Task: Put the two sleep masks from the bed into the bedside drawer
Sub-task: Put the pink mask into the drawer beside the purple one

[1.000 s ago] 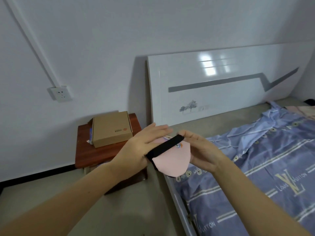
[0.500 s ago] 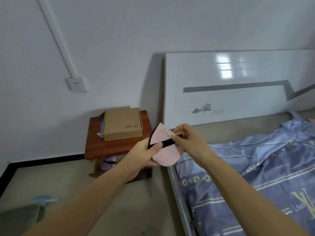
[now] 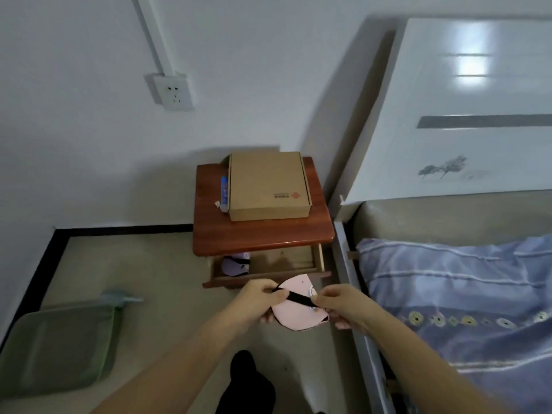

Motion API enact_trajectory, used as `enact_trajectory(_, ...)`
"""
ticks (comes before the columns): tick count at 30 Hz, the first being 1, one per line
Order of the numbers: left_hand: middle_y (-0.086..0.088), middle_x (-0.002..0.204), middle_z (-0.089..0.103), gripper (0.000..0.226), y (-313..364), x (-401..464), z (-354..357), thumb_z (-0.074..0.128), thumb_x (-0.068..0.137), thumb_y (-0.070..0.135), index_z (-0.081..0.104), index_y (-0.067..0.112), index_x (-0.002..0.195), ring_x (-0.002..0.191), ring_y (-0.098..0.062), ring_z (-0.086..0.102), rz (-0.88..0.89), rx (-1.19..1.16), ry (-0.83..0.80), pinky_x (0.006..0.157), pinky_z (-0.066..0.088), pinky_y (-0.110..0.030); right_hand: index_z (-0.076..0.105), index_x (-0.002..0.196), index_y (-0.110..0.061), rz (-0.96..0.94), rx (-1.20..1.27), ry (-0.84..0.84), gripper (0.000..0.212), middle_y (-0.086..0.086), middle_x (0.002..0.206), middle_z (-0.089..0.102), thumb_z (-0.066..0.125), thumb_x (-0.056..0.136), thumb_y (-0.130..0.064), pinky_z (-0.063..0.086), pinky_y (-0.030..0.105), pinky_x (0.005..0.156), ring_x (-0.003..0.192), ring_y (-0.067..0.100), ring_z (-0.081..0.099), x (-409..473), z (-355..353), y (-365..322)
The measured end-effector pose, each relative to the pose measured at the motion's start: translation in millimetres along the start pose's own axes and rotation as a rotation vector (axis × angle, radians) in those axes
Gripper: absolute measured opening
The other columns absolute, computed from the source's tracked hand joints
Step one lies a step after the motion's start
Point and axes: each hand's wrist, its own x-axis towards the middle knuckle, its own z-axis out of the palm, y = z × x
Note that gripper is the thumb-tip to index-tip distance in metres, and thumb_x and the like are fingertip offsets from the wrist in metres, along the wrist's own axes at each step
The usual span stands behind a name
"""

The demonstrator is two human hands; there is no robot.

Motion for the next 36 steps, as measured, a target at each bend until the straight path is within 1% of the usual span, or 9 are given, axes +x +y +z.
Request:
enact_trajectory(4, -0.006, 0.059, 0.05, 0.007, -33, 51, -18, 0.058, 0.089, 0.008, 0.06, 0.008, 0.082, 0.042, -0.009, 0.045, -0.206, -0.115, 0.05, 0.038, 0.034, -0.017, 0.062, 0.071, -0.018, 0.043, -0.051, 0.076, 0.021, 0.002, 0.063, 0.059, 0.058, 0.087, -0.031, 0.036, 0.018, 0.039, 0.047, 0.01, 0.052, 70, 32, 3)
enact_trajectory(9, -0.018, 0.082, 0.067, 0.013, -70, 152, -25, 0.061, 0.086, 0.011, 0.068, 0.0, 0.087, 0.079, -0.03, 0.061, -0.151, 0.005, 0.356, 0.067, 0.043, -0.034, 0.063, 0.07, -0.016, 0.1, -0.064, 0.037, 0.02, -0.001, 0.053, 0.054, 0.057, 0.088, -0.021, 0.034, 0.015, 0.034, 0.037, 0.006, 0.045, 178, 35, 2)
enact_trajectory(14, -0.014, 0.064, 0.056, 0.022, -110, 239, -25, 0.051, 0.09, 0.01, 0.06, 0.006, 0.07, 0.063, -0.03, 0.053, -0.156, 0.085, 0.34, 0.068, 0.046, -0.04, 0.053, 0.053, -0.011, 0.067, -0.244, 0.144, 0.032, 0.003, 0.041, 0.053, 0.056, 0.085, -0.009, 0.043, 0.022, 0.047, 0.037, 0.014, 0.049, 275, 33, 4)
enact_trajectory(19, -0.018, 0.131, 0.057, 0.04, -145, 265, -21, 0.044, 0.095, 0.013, 0.046, 0.005, 0.134, 0.114, -0.034, 0.055, -0.095, 0.522, 0.183, 0.091, 0.047, -0.037, 0.052, 0.066, -0.009, 0.045, -0.397, 0.219, 0.024, 0.01, 0.071, 0.063, 0.053, 0.089, -0.016, 0.052, 0.033, 0.065, 0.067, 0.026, 0.061, 329, 51, 12)
enact_trajectory(23, -0.016, 0.128, 0.059, 0.039, -151, 255, -15, 0.04, 0.096, 0.015, 0.048, 0.009, 0.134, 0.111, -0.031, 0.057, 0.06, 0.667, 0.258, 0.088, 0.051, -0.037, 0.056, 0.087, -0.005, -0.036, -0.674, 0.251, 0.019, 0.015, 0.087, 0.058, 0.043, 0.093, -0.017, 0.034, 0.029, 0.062, 0.085, 0.03, 0.057, 343, 67, 14)
enact_trajectory(28, -0.013, 0.106, 0.069, 0.029, -151, 196, -19, 0.046, 0.087, -0.006, 0.069, 0.003, 0.102, 0.098, -0.021, 0.06, 0.243, 0.294, 0.42, 0.082, 0.039, -0.017, 0.057, 0.097, -0.007, -0.146, -0.534, 0.336, 0.018, 0.009, 0.087, 0.063, 0.044, 0.092, -0.018, 0.041, 0.028, 0.057, 0.066, 0.018, 0.055, 302, 50, 17)
enact_trajectory(32, -0.013, 0.086, 0.065, 0.023, -158, 165, -27, 0.043, 0.091, -0.004, 0.065, -0.001, 0.096, 0.077, -0.021, 0.061, -0.221, -0.53, 0.6, 0.081, 0.051, -0.033, 0.062, 0.092, -0.013, 0.074, 0.207, 0.232, 0.017, 0.012, 0.093, 0.072, 0.046, 0.093, -0.019, 0.053, 0.022, 0.056, 0.066, 0.011, 0.07, 245, 47, 50)
enact_trajectory(34, -0.019, 0.105, 0.058, 0.019, -161, 164, -35, 0.04, 0.092, -0.001, 0.055, 0.0, 0.104, 0.095, -0.029, 0.062, -0.473, -1.065, 0.551, 0.091, 0.05, -0.039, 0.05, 0.119, -0.002, 0.26, 0.714, 0.061, 0.033, 0.021, 0.114, 0.064, 0.046, 0.094, -0.023, 0.057, 0.032, 0.072, 0.09, 0.023, 0.071, 233, 49, 66)
enact_trajectory(36, -0.023, 0.128, 0.044, 0.027, -162, 167, -48, 0.033, 0.089, -0.001, 0.045, 0.003, 0.113, 0.125, -0.041, 0.046, -0.503, -1.442, 0.476, 0.108, 0.036, -0.052, 0.025, 0.14, -0.006, 0.29, 1.111, -0.022, 0.054, 0.025, 0.136, 0.045, 0.045, 0.095, -0.028, 0.048, 0.048, 0.094, 0.118, 0.037, 0.055, 233, 46, 77)
